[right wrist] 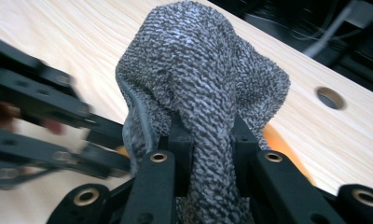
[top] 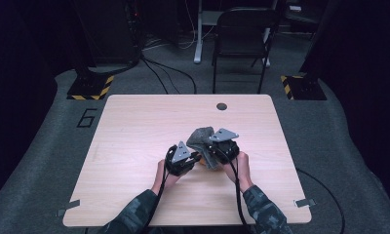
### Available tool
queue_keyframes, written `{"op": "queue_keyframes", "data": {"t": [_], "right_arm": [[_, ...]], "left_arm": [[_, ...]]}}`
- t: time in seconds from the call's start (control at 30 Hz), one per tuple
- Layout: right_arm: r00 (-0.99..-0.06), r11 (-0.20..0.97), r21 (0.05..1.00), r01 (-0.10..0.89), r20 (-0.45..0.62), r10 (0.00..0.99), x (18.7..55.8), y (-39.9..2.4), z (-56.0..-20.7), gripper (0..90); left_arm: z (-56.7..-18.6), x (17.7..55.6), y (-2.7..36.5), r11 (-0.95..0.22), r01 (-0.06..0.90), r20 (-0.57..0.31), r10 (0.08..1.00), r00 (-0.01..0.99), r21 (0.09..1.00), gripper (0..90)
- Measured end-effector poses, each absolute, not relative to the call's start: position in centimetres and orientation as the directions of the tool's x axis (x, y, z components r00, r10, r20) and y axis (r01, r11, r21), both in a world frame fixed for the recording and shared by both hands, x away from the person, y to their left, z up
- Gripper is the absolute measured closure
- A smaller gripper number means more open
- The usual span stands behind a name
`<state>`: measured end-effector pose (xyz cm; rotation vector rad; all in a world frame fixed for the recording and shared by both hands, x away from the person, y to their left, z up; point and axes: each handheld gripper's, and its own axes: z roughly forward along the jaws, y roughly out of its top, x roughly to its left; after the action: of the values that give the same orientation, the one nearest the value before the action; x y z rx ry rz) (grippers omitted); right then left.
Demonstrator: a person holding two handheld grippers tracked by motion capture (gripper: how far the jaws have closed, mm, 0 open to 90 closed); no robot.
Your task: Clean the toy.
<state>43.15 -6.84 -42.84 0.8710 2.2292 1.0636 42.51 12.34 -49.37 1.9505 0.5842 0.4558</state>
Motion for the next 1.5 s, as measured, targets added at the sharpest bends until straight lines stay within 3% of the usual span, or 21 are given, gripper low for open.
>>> {"op": "queue_keyframes", "data": {"t": [0.17, 0.33, 0.73, 1.5], "right_arm": [[-0.647, 0.54, 0.777, 0.323, -0.235, 0.725, 43.0, -6.4, -43.5, 77.6], [-0.633, 0.531, 0.778, 0.334, -0.232, 0.738, 43.1, -7.4, -43.3, 77.7], [-0.595, 0.484, 0.788, 0.381, -0.192, 0.781, 43.7, -10.1, -43.1, 77.2], [-0.433, 0.326, 0.735, 0.594, -0.05, 0.9, 46.4, -16.1, -46.1, 76.9]], "left_arm": [[-49.3, 42.4, 12.2, -0.379, 0.199, 0.063, 0.576, 0.815, 0.904, 81.6], [-49.2, 42.3, 11.9, -0.374, 0.194, 0.058, 0.568, 0.821, 0.907, 81.9], [-49.2, 42.1, 12.0, -0.381, 0.191, 0.058, 0.554, 0.83, 0.904, 81.7], [-49.4, 42.2, 11.9, -0.37, 0.203, 0.035, 0.545, 0.838, 0.906, 81.6]]}}
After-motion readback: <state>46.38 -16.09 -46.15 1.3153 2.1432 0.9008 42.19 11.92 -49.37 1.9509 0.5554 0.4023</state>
